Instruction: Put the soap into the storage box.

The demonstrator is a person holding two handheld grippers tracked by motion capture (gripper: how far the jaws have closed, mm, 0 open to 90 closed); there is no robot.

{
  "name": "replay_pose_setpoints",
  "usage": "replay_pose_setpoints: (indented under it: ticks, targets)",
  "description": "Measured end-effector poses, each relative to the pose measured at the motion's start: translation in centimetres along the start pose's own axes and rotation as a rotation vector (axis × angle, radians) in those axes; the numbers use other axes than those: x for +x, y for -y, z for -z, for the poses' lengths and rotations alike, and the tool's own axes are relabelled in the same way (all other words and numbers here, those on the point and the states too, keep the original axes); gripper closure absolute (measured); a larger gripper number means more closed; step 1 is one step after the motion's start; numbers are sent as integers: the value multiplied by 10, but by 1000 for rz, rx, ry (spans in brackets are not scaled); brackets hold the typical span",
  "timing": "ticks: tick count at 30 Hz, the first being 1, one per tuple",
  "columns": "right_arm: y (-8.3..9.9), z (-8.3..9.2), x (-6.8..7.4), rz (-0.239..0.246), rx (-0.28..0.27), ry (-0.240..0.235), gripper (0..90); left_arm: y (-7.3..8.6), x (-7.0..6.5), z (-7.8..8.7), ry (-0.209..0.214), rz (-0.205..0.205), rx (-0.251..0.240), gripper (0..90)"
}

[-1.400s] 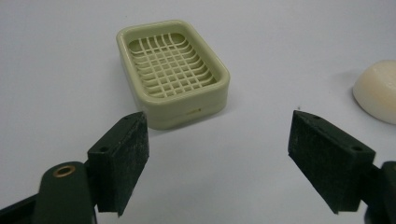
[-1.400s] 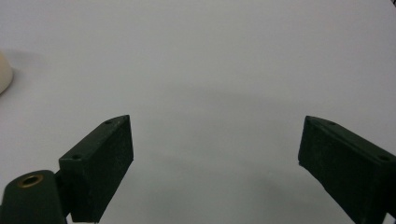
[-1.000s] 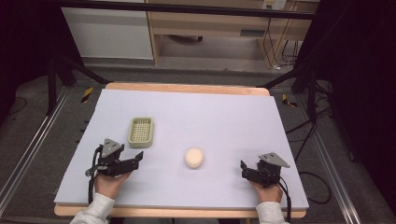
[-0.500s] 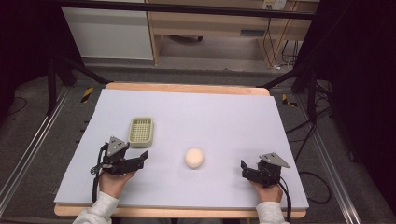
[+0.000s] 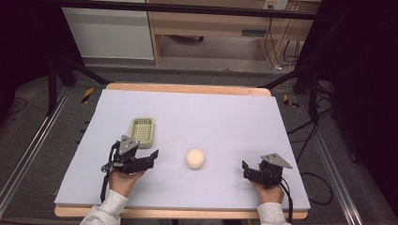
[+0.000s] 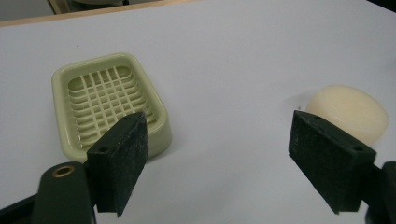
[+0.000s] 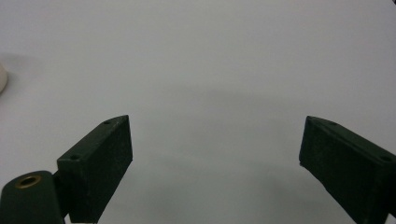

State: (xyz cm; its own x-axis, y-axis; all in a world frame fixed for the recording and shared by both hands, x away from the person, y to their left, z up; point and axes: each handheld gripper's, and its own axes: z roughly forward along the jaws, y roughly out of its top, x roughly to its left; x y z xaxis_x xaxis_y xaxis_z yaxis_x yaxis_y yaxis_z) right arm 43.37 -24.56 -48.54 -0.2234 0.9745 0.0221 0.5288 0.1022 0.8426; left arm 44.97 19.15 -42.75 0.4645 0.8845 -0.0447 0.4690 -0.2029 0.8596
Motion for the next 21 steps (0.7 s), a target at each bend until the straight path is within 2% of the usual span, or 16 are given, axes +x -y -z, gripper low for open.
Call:
replay_pose_setpoints:
  ticks: [4,10,14,20,21]
  targets:
    - [0,0,0,2,2,-1,100,-8,-6,-2,7,-1,-18,197]
    - [0,0,0,2,-1,0,100,-18,-14,-8,27,-6,-15,195]
    - [0,0,0,0,-1,2,100,-20,-18,-10,40,4,-24,193]
    - [0,0,0,-6,0,3,100,-22,-24,-15,49,-15,-15,193]
    - [0,0,0,-6,0,2,100,-22,-25,-16,52,-8,-20,194]
